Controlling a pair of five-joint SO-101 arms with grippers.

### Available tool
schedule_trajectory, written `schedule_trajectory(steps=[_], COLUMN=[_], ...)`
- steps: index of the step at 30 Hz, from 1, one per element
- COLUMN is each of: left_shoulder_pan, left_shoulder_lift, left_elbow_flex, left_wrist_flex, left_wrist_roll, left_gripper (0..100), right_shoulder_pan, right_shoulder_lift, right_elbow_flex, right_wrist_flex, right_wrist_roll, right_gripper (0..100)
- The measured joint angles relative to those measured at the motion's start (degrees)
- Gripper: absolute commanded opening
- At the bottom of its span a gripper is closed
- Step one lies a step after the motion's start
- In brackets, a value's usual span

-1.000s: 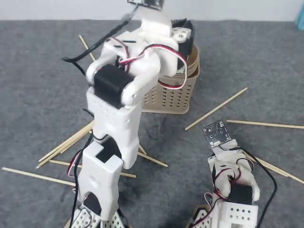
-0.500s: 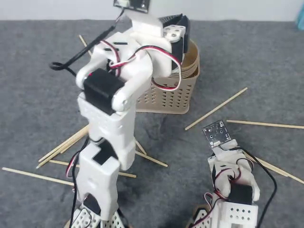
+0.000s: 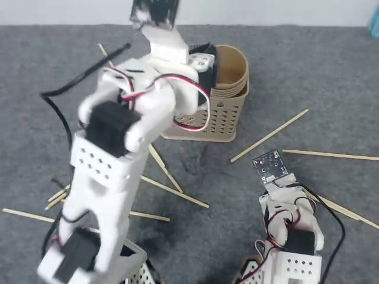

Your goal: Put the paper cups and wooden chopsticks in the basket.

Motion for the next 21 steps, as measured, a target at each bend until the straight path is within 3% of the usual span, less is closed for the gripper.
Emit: schedule_trajectory(steps=[8,21], left_shoulder_pan=[0.18,0.18], left_shoulder_lift=[-14.15,-12.22], left_elbow_flex=[46.33,63.03], left_wrist_flex=[-44.66,-59.16], left_wrist_roll=[4.04,3.69], left_gripper=[1,1], right_shoulder_pan=[0.00,0.00], right_shoulder_lift=[0.00,0.00], right_elbow_flex=[0.00,0.00], right_wrist_flex=[0.00,0.00], right_wrist_roll=[0.00,0.00], right_gripper=[0.8,0.8])
